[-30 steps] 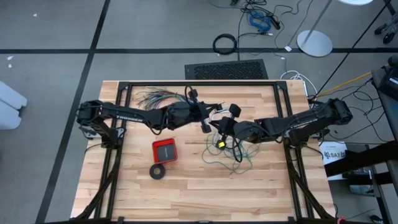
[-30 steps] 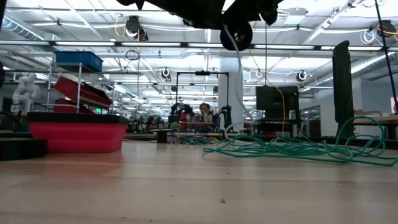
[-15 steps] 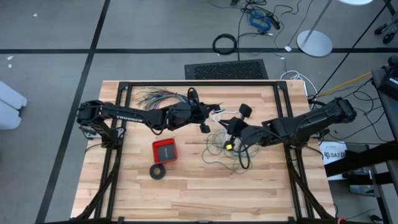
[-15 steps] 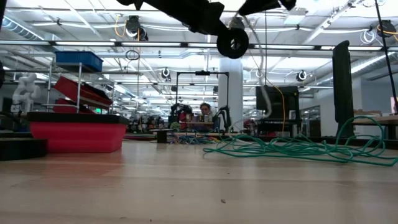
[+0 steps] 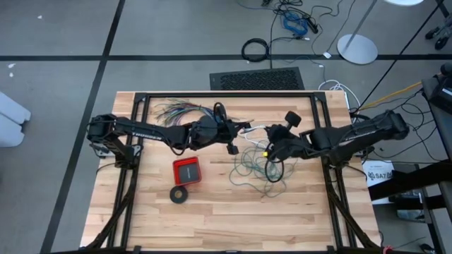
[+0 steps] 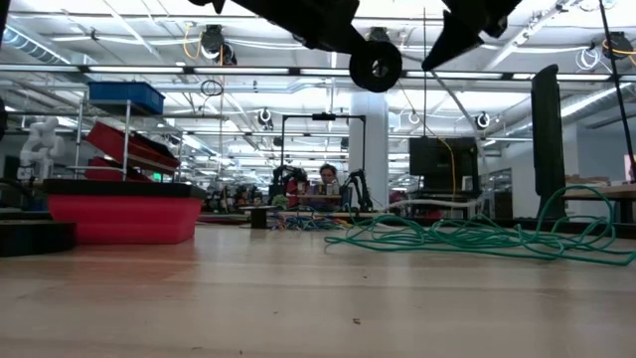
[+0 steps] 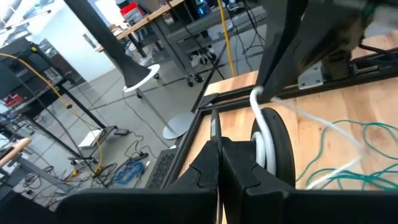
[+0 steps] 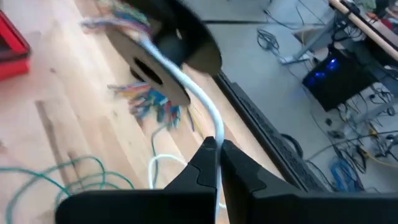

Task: Coil cords
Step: Coil the white wire onto the spool

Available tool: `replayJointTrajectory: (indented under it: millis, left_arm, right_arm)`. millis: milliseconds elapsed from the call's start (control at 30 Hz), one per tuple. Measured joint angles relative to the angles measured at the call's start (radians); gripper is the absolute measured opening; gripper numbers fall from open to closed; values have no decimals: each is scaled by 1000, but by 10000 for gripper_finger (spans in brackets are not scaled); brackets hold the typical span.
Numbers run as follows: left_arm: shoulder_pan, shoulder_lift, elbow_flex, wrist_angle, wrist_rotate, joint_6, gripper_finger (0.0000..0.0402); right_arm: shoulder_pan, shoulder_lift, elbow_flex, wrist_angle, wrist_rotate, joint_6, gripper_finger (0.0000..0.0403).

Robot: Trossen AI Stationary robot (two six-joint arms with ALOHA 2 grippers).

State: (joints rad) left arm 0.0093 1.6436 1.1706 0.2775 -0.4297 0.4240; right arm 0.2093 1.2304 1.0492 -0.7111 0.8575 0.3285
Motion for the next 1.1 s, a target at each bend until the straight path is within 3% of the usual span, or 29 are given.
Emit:
replayJointTrajectory:
  millis: [200,433,567,833,1100]
  left_arm:
    - [-3,-1,0,13,29,-41,0]
    - [-1,-2,0,75,86,-120,0]
    - [5,-2,0,109,88,-161,0]
    - [40,1,0,220,98,-250,0]
    - [64,30,0,308,150,-314,0]
  right_arm:
    - [-22,-3,-109,167,-2,-43,0]
    - [-57,-3,-299,670,-73,-246,0]
    - [-69,-3,-351,862,-95,-315,0]
    - [-73,-3,-397,1059,-96,-367,0]
    - [-74,0,-408,1084,-94,-363,4]
